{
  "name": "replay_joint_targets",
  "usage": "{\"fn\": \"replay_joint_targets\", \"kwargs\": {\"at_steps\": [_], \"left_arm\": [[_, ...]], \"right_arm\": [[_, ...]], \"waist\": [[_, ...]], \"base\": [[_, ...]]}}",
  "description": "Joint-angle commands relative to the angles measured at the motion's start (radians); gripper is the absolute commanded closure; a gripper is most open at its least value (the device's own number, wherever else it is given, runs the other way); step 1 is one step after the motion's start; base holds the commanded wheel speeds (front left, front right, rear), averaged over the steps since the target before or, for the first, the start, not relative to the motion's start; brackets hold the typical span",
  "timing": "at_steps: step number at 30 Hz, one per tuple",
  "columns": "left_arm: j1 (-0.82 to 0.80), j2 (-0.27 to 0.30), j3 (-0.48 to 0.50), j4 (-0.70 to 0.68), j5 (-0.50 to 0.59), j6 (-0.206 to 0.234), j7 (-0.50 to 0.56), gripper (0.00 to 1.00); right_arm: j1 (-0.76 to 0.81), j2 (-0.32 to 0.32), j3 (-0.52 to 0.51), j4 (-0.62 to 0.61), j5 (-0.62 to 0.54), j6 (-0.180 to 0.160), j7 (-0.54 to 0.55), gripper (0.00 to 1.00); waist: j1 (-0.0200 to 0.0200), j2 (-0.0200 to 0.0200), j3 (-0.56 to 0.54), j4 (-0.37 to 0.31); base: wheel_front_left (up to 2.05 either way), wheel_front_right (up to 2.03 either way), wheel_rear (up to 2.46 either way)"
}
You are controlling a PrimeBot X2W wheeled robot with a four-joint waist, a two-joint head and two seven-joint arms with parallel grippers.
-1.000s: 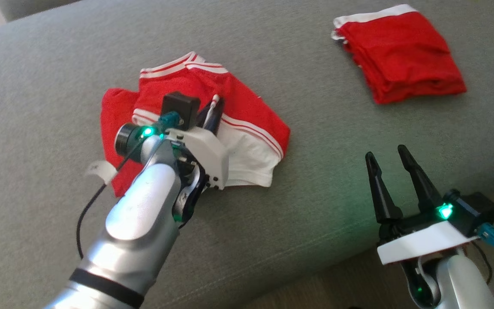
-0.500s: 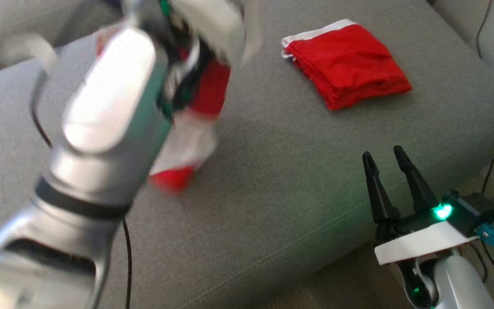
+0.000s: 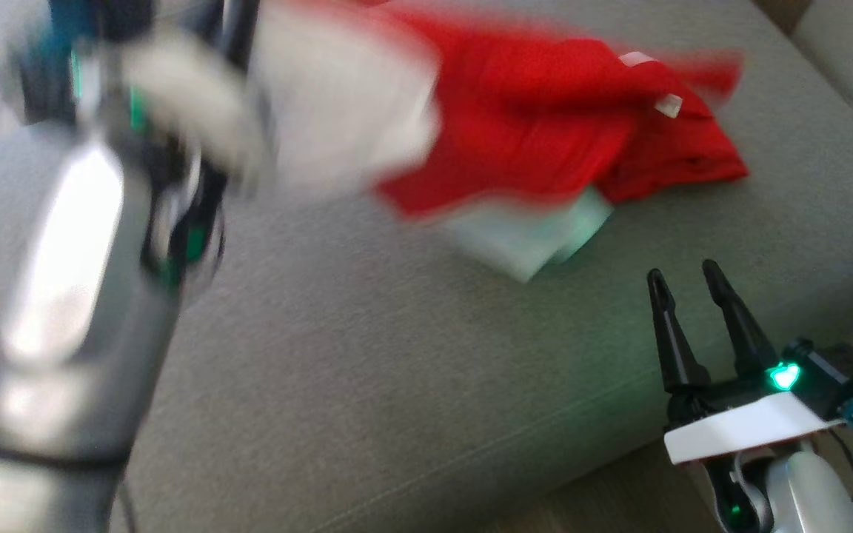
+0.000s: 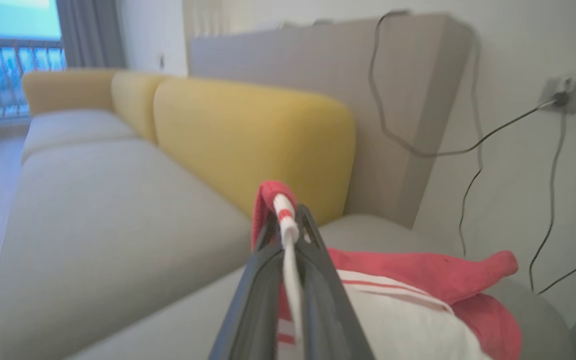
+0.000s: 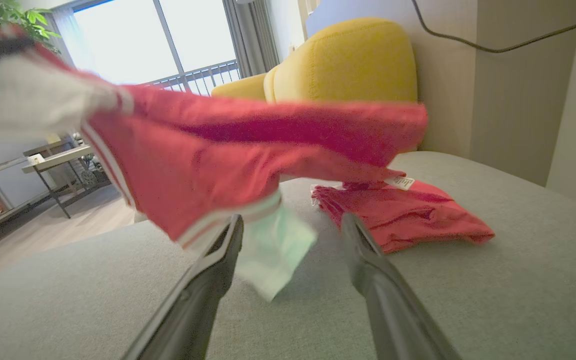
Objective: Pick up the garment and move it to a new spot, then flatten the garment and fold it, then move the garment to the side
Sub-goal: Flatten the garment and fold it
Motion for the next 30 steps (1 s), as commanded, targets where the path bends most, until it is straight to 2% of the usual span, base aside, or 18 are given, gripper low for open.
{"fn": "replay_joint_targets", "kwargs": {"at_steps": [1,6,9,13,20,21,22,27,30], "left_arm": [[0.046,0.069,0.067,-0.057,-0.018,0.017,-0.008,1.0],[0.279,0.15,0.148,-0.097,-0.058,0.055,-0.058,1.0],[0.362,0.169,0.187,-0.105,-0.079,0.068,-0.094,1.0],[0.403,0.166,0.203,-0.103,-0.098,0.066,-0.122,1.0],[0.373,0.108,0.181,-0.003,-0.126,-0.001,-0.216,1.0],[0.36,0.099,0.173,0.022,-0.126,-0.016,-0.231,0.64],[0.346,0.09,0.168,0.048,-0.127,-0.03,-0.249,0.0],[0.286,0.081,0.156,0.131,-0.08,-0.081,-0.375,0.0],[0.297,0.088,0.172,0.127,-0.042,-0.087,-0.403,0.0]], "right_arm": [[-0.008,-0.007,0.016,-0.039,-0.017,0.0,-0.009,0.0],[-0.009,-0.007,0.01,-0.035,-0.043,0.0,-0.009,0.0],[-0.013,-0.007,0.007,-0.008,-0.05,0.0,-0.009,0.0],[-0.027,-0.007,0.004,0.047,-0.044,0.0,-0.009,0.0],[-0.103,-0.007,0.001,0.198,-0.045,0.0,-0.009,0.0],[-0.111,-0.007,0.005,0.207,-0.048,0.0,-0.009,0.0],[-0.118,-0.007,0.008,0.213,-0.048,0.0,-0.009,0.0],[-0.131,-0.007,0.03,0.222,-0.038,0.0,-0.009,0.0],[-0.122,-0.007,0.034,0.219,-0.018,0.0,-0.009,0.0]], "waist": [[0.0001,0.0,0.024,0.038],[0.0001,0.0,0.062,0.099],[0.0001,0.0,0.075,0.141],[0.0001,0.0,0.08,0.182],[0.0001,0.0,0.083,0.254],[0.0001,0.0,0.085,0.262],[0.0001,0.0,0.088,0.268],[0.0001,0.0,0.115,0.28],[0.0001,0.0,0.129,0.281]], "base": [[0.0,0.0,0.0],[0.0,0.0,0.0],[0.0,0.0,0.0],[0.0,0.0,0.0],[0.0,0.0,0.0],[0.0,0.0,0.0],[0.0,0.0,0.0],[0.0,0.0,0.0],[0.0,0.0,0.0]]}}
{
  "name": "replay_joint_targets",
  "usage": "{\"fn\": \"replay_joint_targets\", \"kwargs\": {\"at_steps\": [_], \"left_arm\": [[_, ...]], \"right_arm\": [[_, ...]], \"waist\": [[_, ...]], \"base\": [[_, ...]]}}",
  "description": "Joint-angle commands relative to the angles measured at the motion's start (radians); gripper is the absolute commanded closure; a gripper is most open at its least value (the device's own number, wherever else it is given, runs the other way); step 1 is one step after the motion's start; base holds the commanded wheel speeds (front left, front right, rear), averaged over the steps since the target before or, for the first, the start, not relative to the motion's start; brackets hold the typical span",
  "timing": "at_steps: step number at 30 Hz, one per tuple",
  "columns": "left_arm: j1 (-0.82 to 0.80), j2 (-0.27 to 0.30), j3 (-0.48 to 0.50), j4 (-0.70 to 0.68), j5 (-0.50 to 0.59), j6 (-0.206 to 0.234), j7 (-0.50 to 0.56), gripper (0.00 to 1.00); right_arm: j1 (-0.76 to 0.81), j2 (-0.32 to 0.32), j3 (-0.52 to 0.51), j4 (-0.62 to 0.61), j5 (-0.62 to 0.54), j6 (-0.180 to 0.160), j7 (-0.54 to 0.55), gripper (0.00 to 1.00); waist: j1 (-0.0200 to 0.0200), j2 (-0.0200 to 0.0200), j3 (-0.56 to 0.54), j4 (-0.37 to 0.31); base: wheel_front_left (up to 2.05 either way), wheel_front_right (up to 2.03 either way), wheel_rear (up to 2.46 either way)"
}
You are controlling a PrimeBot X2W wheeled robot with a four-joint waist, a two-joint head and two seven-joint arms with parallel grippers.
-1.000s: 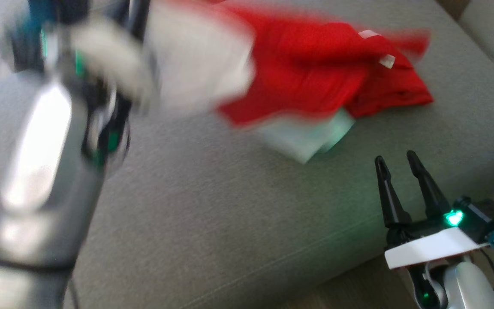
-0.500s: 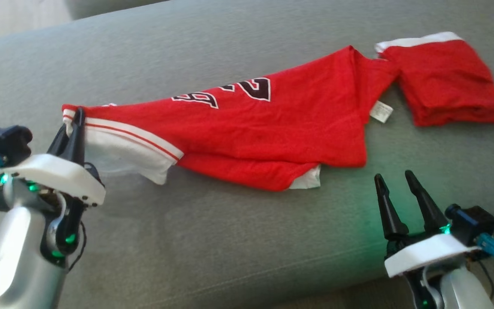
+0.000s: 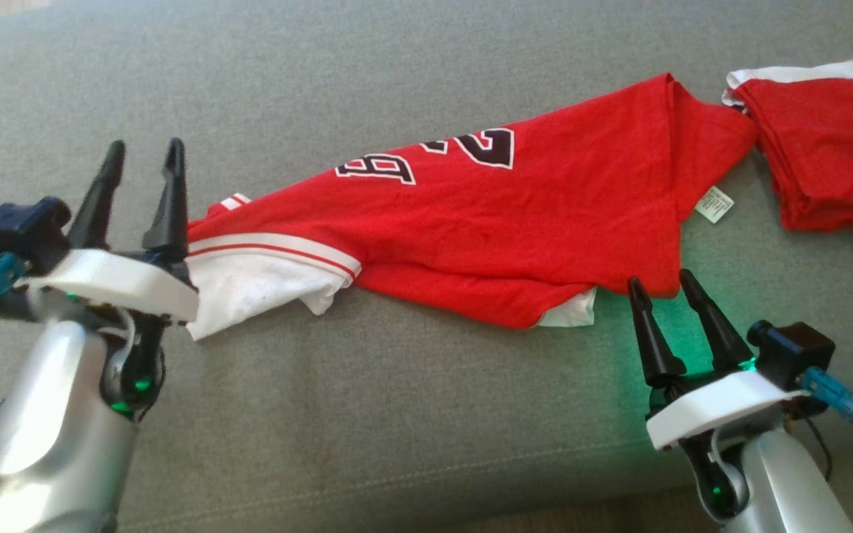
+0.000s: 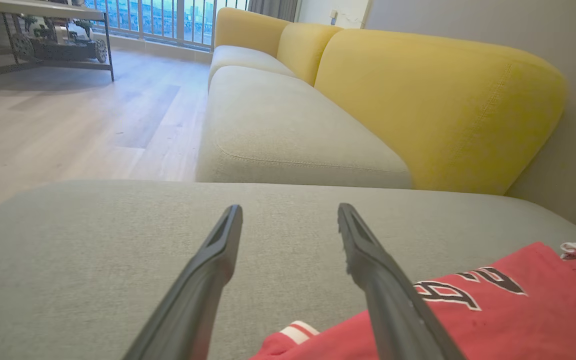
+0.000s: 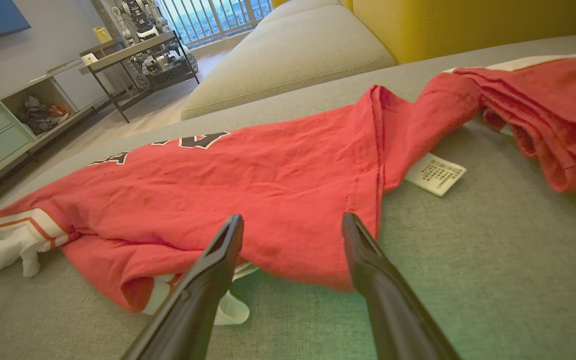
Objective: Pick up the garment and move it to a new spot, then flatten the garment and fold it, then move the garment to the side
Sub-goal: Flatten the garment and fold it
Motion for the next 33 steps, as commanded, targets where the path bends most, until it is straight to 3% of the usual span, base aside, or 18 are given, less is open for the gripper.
{"fn": "replay_joint_targets", "kwargs": {"at_steps": [1,4,7,14,18,26,33], "left_arm": [[-0.012,0.04,0.053,-0.038,0.021,0.012,-0.01,0.0],[0.063,0.021,0.146,-0.139,0.065,0.046,-0.012,0.0],[0.198,-0.002,0.194,-0.229,0.117,0.042,-0.013,0.0],[0.441,0.007,0.138,-0.264,0.313,0.025,-0.013,0.0],[0.438,0.026,0.119,-0.199,0.396,0.044,-0.013,0.0],[0.316,0.121,0.035,-0.068,0.607,0.096,-0.013,0.0],[0.242,0.147,-0.003,0.054,0.627,0.076,-0.013,0.0]], "right_arm": [[-0.007,-0.007,0.029,-0.03,0.007,0.0,-0.009,0.0],[-0.006,-0.007,0.037,-0.036,0.026,0.0,-0.009,0.0],[-0.006,-0.007,0.038,-0.042,0.043,0.0,-0.009,0.0],[0.008,-0.007,0.036,-0.05,0.053,0.0,-0.009,0.0],[0.005,-0.007,0.038,-0.05,0.05,0.0,-0.009,0.0],[-0.01,-0.007,0.052,-0.065,0.038,0.0,-0.009,0.0],[-0.016,-0.007,0.055,-0.079,0.038,0.0,-0.009,0.0]], "waist": [[-0.0001,0.0,0.007,-0.001],[-0.0001,0.0,0.026,-0.012],[-0.0001,0.0,0.034,-0.028],[-0.0001,0.0,0.031,-0.037],[-0.0001,0.0,0.027,-0.035],[-0.0001,0.0,0.041,-0.044],[-0.0001,0.0,0.057,-0.07]], "base": [[0.0,0.0,0.0],[0.0,0.0,0.0],[0.0,0.0,0.0],[0.0,0.0,0.0],[0.0,0.0,0.0],[0.0,0.0,0.0],[0.0,0.0,0.0]]}}
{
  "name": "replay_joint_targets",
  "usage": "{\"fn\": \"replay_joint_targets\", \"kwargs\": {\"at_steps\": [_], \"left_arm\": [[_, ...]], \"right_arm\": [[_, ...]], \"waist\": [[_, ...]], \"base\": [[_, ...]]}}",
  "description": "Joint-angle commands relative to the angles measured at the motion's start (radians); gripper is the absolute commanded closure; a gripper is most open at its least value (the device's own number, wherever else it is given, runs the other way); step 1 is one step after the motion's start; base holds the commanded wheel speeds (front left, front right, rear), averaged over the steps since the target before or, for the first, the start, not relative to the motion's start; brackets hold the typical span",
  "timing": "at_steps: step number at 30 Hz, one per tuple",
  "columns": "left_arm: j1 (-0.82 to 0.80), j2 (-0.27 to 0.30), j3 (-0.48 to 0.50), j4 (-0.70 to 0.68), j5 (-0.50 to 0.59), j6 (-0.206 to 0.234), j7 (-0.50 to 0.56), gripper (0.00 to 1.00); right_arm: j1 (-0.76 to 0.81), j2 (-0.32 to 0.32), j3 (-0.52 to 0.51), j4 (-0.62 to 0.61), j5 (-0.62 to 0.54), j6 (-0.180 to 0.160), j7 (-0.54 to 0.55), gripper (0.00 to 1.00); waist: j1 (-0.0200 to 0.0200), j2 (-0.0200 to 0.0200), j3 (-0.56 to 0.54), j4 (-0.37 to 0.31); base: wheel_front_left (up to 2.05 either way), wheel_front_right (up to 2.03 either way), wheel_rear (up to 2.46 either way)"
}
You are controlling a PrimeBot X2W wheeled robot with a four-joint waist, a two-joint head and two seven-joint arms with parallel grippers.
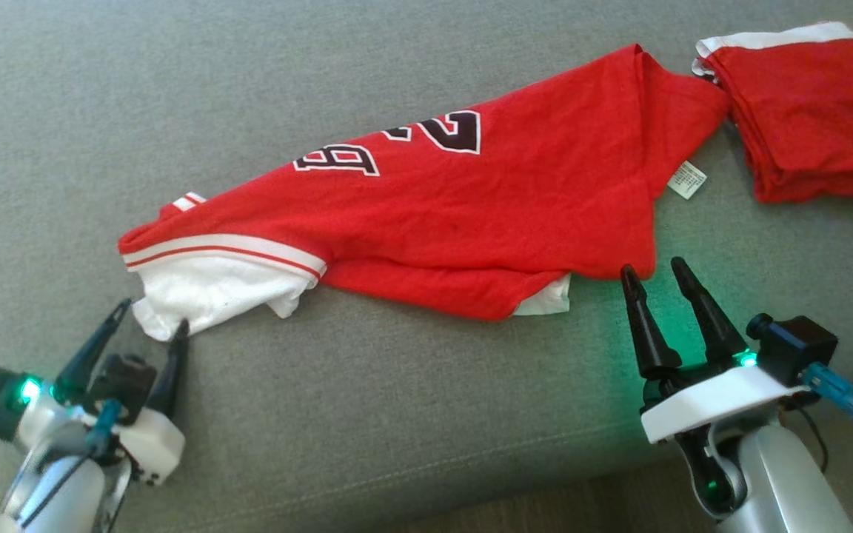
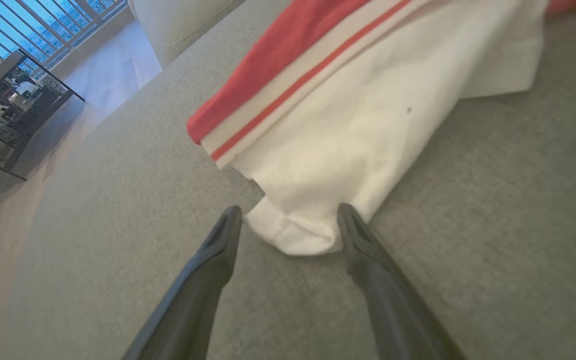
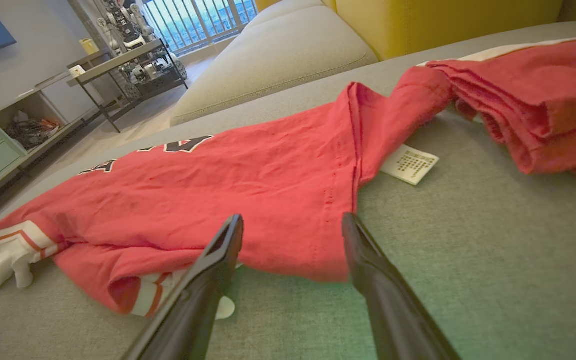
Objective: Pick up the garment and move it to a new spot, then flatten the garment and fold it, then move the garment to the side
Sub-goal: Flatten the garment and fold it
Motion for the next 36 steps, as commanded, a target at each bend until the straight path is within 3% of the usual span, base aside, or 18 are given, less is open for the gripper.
{"fn": "replay_joint_targets", "kwargs": {"at_steps": [1,3,4,5,6,10,17,25,28,36], "left_arm": [[-0.039,0.037,0.028,0.012,0.006,-0.002,0.005,0.0],[-0.051,0.04,0.017,0.026,0.0,-0.017,0.005,0.0],[-0.055,0.039,0.013,0.029,-0.007,-0.025,0.005,0.39],[-0.059,0.037,0.009,0.028,-0.014,-0.031,0.005,0.87],[-0.058,0.035,0.005,0.026,-0.024,-0.041,0.005,1.0],[-0.032,0.024,0.004,-0.028,-0.072,-0.065,0.005,1.0],[0.086,0.035,0.018,-0.272,-0.183,-0.119,0.005,1.0],[0.16,0.056,0.077,-0.586,-0.566,-0.153,0.067,1.0],[0.07,0.068,0.112,-0.532,-0.66,-0.154,0.129,1.0],[-0.2,0.069,0.062,-0.237,-0.708,-0.156,0.136,1.0]], "right_arm": [[-0.015,-0.007,0.018,-0.035,-0.007,0.0,-0.009,0.0],[-0.013,-0.007,0.013,-0.038,-0.007,0.0,-0.009,0.0],[-0.012,-0.007,0.013,-0.039,-0.006,0.0,-0.009,0.0],[-0.012,-0.007,0.013,-0.039,-0.006,0.0,-0.009,0.0],[-0.011,-0.007,0.014,-0.04,-0.006,0.0,-0.009,0.0],[-0.006,-0.007,0.01,-0.043,-0.003,0.0,-0.009,0.0],[0.018,-0.007,-0.008,-0.041,-0.007,0.0,-0.009,0.0],[0.024,-0.007,-0.007,-0.041,-0.008,0.0,-0.009,0.0],[0.009,-0.007,0.014,-0.045,-0.003,0.0,-0.009,0.0],[-0.031,-0.007,0.024,-0.061,0.001,0.0,-0.009,0.0]], "waist": [[0.0,0.0,0.004,-0.006],[0.0,0.0,0.005,-0.011],[0.0,0.0,0.005,-0.013],[0.0,0.0,0.004,-0.016],[0.0,0.0,0.004,-0.019],[0.0,0.0,-0.007,-0.024],[0.0,0.0,-0.035,-0.01],[0.0,0.0,-0.045,0.004],[0.0,0.0,-0.031,-0.009],[0.0,0.0,0.039,-0.062]], "base": [[0.0,0.0,0.0],[0.0,0.0,0.0],[0.0,0.0,0.0],[0.0,0.0,0.0],[0.0,0.0,0.0],[0.0,0.0,0.0],[0.0,0.0,0.0],[0.0,0.0,0.0],[0.0,0.0,0.0],[0.0,0.0,0.0]]}}
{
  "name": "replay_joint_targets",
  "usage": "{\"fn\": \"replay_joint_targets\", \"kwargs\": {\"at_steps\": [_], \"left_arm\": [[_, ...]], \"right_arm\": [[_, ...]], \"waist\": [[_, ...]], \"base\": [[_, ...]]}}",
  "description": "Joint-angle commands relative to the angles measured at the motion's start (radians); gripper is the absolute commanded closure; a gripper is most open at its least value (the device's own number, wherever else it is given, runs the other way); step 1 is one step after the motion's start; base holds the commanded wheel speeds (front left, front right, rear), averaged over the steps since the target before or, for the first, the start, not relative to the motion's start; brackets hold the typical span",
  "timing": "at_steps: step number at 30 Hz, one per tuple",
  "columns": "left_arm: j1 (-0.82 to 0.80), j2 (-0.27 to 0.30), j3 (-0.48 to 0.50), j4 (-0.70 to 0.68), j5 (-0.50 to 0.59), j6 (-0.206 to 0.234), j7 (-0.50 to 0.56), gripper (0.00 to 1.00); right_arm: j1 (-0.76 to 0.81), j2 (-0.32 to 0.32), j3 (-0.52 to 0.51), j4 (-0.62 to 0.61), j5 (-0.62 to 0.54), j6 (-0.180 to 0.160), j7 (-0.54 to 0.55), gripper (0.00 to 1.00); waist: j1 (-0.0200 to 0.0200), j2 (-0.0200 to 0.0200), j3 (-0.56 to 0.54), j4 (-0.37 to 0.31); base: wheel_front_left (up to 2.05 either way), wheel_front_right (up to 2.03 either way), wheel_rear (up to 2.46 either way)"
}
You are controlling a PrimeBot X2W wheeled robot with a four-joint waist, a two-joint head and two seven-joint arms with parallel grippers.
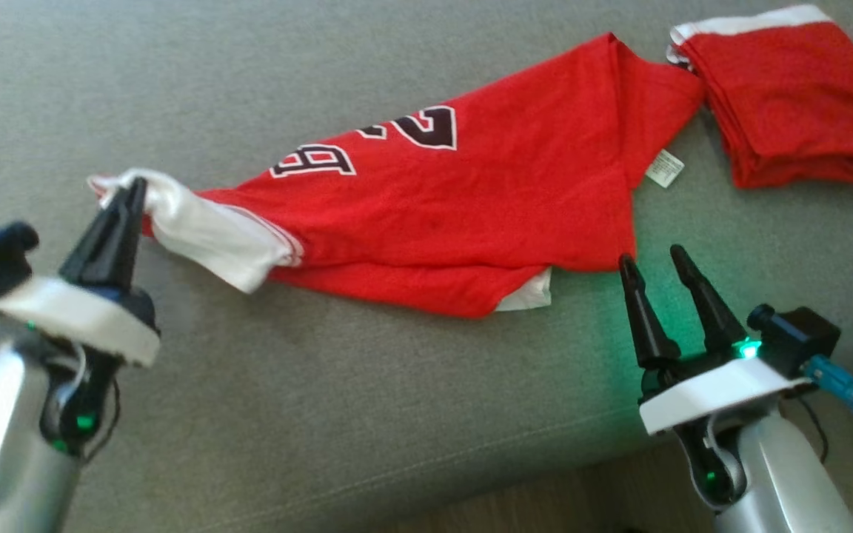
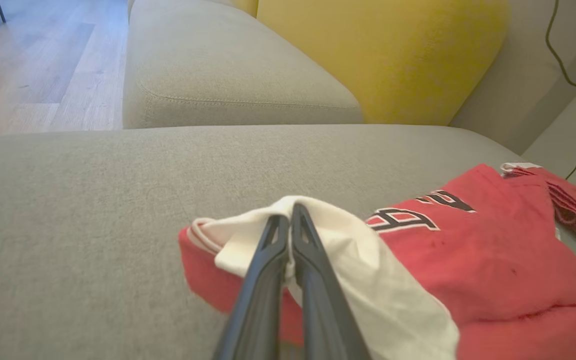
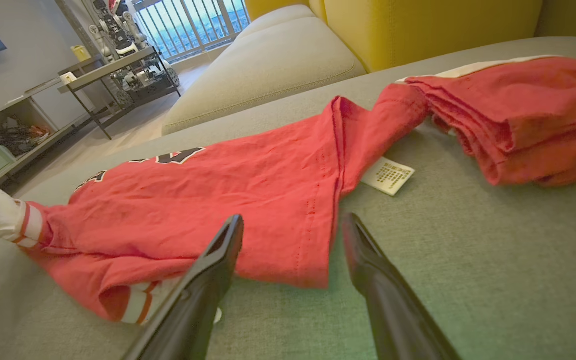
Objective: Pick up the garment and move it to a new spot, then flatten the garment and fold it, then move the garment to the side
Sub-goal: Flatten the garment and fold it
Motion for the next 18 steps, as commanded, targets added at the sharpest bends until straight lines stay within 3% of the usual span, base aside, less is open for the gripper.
{"fn": "replay_joint_targets", "kwargs": {"at_steps": [1,7,8,10,11,18], "left_arm": [[-0.094,0.028,0.021,0.043,-0.012,-0.006,-0.026,1.0],[-0.199,0.015,-0.027,0.203,-0.039,-0.006,-0.067,1.0],[-0.212,0.015,-0.041,0.23,-0.039,-0.006,-0.074,0.93],[-0.229,0.011,-0.062,0.266,-0.05,-0.006,-0.092,0.16],[-0.233,0.01,-0.069,0.278,-0.057,-0.006,-0.1,0.0],[-0.196,-0.006,-0.092,0.292,-0.077,-0.006,-0.137,0.0]], "right_arm": [[-0.028,-0.007,0.02,-0.035,0.005,0.0,-0.009,0.0],[-0.029,-0.007,0.029,-0.035,0.017,0.0,-0.009,0.0],[-0.03,-0.007,0.032,-0.035,0.018,0.0,-0.009,0.0],[-0.031,-0.007,0.035,-0.033,0.02,0.0,-0.009,0.0],[-0.031,-0.007,0.034,-0.033,0.02,0.0,-0.009,0.0],[-0.019,-0.007,0.022,-0.025,0.009,0.0,-0.009,0.0]], "waist": [[-0.0001,0.0,0.036,-0.029],[-0.0001,0.0,0.065,-0.044],[-0.0001,0.0,0.067,-0.046],[-0.0001,0.0,0.067,-0.048],[-0.0001,0.0,0.064,-0.047],[-0.0001,0.0,0.023,-0.019]], "base": [[0.0,0.0,0.0],[0.0,0.0,0.0],[0.0,0.0,0.0],[0.0,0.0,0.0],[0.0,0.0,0.0],[0.0,0.0,0.0]]}}
